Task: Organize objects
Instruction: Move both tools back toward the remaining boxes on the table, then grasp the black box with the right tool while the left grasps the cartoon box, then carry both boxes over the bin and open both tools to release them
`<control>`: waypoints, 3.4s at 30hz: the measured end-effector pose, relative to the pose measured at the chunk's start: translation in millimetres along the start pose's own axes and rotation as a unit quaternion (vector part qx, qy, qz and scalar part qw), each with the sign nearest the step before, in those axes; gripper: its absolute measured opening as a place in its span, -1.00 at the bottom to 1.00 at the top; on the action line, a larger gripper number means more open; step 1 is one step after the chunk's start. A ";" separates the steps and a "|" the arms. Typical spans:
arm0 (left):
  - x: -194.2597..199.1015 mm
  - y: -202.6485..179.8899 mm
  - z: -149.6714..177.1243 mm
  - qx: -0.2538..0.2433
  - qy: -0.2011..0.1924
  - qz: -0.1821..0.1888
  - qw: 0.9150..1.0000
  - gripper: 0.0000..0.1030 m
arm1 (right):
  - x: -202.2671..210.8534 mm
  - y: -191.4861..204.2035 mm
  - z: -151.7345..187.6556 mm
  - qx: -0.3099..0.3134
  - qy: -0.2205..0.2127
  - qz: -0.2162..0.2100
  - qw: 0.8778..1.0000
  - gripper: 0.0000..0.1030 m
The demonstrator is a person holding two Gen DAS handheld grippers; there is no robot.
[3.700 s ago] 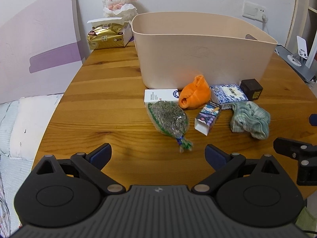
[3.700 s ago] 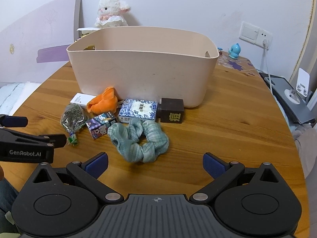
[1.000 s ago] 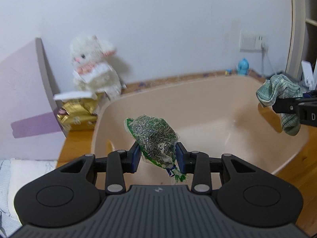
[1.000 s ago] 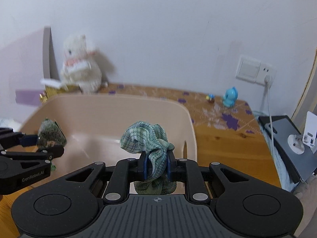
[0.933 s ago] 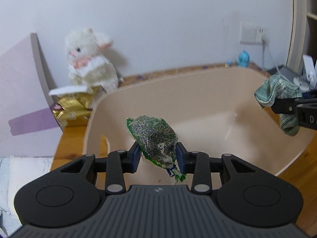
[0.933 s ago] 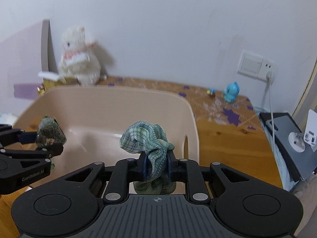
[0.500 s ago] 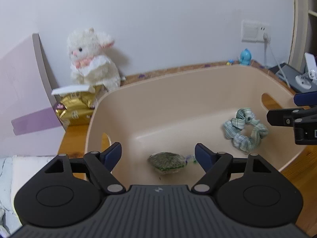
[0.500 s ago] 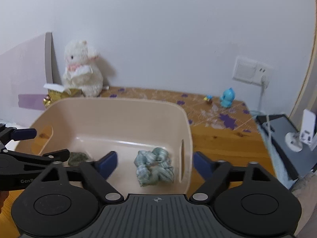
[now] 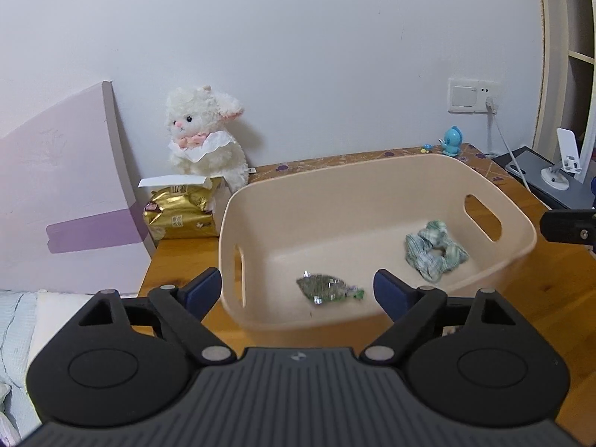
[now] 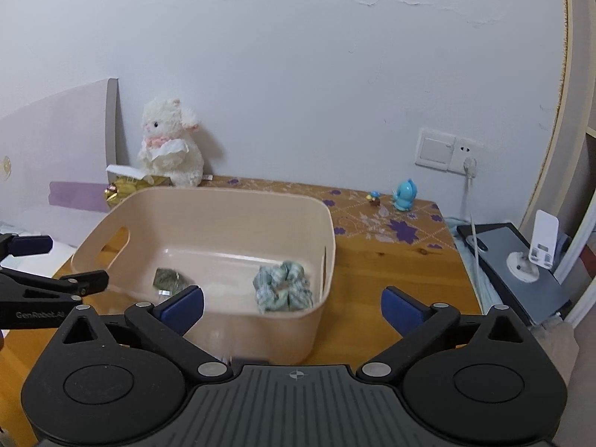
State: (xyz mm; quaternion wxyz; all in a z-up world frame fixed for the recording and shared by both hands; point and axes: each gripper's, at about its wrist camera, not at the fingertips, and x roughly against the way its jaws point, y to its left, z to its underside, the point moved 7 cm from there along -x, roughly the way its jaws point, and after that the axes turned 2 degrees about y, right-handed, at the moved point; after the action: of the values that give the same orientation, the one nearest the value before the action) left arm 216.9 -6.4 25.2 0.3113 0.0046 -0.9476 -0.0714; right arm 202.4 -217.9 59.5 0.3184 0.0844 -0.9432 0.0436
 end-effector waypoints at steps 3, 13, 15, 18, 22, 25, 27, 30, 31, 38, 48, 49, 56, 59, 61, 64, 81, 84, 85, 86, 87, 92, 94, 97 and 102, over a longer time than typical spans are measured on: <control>12.7 -0.3 11.4 -0.001 0.000 0.002 1.000 0.74 | 6.3 -0.7 12.9 0.011 0.009 0.005 1.000 1.00; 25.4 -11.3 62.9 -0.010 0.035 0.014 0.999 0.74 | 0.1 1.4 65.7 0.043 0.062 0.010 0.997 1.00; 22.9 -13.7 74.5 -0.012 0.046 0.015 0.999 0.74 | -6.1 -0.2 75.6 0.044 0.075 0.010 0.996 1.00; 16.3 -14.9 91.4 -0.012 0.066 0.017 0.998 0.74 | -16.8 -3.0 88.8 0.043 0.095 0.012 0.994 1.00; 4.1 -15.6 111.5 -0.011 0.093 0.023 0.995 0.74 | -31.1 -6.5 104.1 0.041 0.116 0.015 0.992 1.00; -6.2 -16.5 122.4 -0.008 0.112 0.026 0.993 0.74 | -40.9 -5.2 112.2 0.042 0.124 0.017 0.991 1.00; -13.4 -17.3 129.7 -0.004 0.124 0.029 0.992 0.74 | -47.7 -2.9 116.3 0.046 0.128 0.021 0.991 1.00; -23.6 -19.3 137.0 0.001 0.136 0.037 0.990 0.74 | -59.3 1.8 120.9 0.052 0.131 0.021 0.990 1.00; -26.5 -19.9 138.5 0.002 0.139 0.039 0.990 0.74 | -63.4 3.9 122.1 0.054 0.131 0.021 0.990 1.00; -40.7 -23.8 138.4 0.010 0.141 0.060 0.988 0.74 | -87.6 9.7 122.9 0.055 0.118 0.022 0.991 1.00; -49.5 -30.9 131.9 0.015 0.133 0.084 0.987 0.69 | -110.1 17.6 113.6 0.033 0.100 0.000 0.994 1.00; -49.4 -32.0 131.4 0.014 0.131 0.088 0.987 0.66 | -111.5 19.1 112.7 0.031 0.099 -0.004 0.995 1.00; -49.8 -36.8 128.4 0.002 0.118 0.097 0.988 0.46 | -121.2 24.7 106.6 0.024 0.097 -0.016 0.995 0.89; -50.8 -39.0 126.3 -0.001 0.116 0.103 0.988 0.37 | -125.1 24.6 101.3 0.014 0.099 -0.024 0.995 0.70; -51.2 -40.1 125.3 -0.003 0.116 0.106 0.988 0.27 | -124.2 26.8 98.9 0.011 0.097 -0.030 0.995 0.49; -51.0 -41.8 123.8 -0.007 0.114 0.113 0.987 0.00 | -119.6 30.5 95.7 0.014 0.092 -0.033 0.995 -0.12; -35.7 -41.9 134.3 -0.015 0.108 0.137 0.984 -0.52 | -79.5 21.7 111.9 0.000 0.084 -0.033 0.996 -0.20; -29.7 -43.9 136.6 -0.019 0.109 0.143 0.983 -0.52 | -65.6 20.2 110.1 -0.002 0.074 -0.032 0.997 -0.20; -26.3 -44.2 136.9 -0.021 0.107 0.143 0.984 -0.52 | -59.7 19.9 108.5 -0.003 0.069 -0.032 0.997 -0.20; -22.5 -43.8 137.4 -0.022 0.104 0.143 0.984 -0.52 | -53.7 19.5 106.5 -0.003 0.063 -0.032 0.998 -0.20; -17.8 -43.6 136.6 -0.023 0.100 0.144 0.984 -0.52 | -46.5 19.2 103.8 -0.003 0.055 -0.031 0.998 -0.20; 5.7 -37.9 126.3 -0.029 0.074 0.139 0.987 -0.52 | -15.8 17.7 88.1 -0.002 0.018 -0.030 0.999 -0.20; 15.5 -32.5 119.5 -0.026 0.061 0.134 0.989 -0.52 | -3.9 17.6 81.1 -0.001 0.002 -0.030 1.000 -0.20; 27.4 -23.4 107.2 -0.024 0.041 0.123 0.991 -0.52 | 8.9 17.1 68.3 0.001 -0.019 -0.028 0.999 -0.20; 43.1 -6.6 80.5 -0.019 0.003 0.105 0.994 -0.52 | 23.5 12.3 41.1 0.003 -0.054 -0.022 0.998 -0.20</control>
State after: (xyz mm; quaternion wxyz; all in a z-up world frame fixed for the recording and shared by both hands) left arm 134.4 -4.5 -14.4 0.3200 -0.1001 -0.9404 -0.0561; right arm 157.3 -214.5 40.8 0.2677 0.1082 -0.9568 0.0353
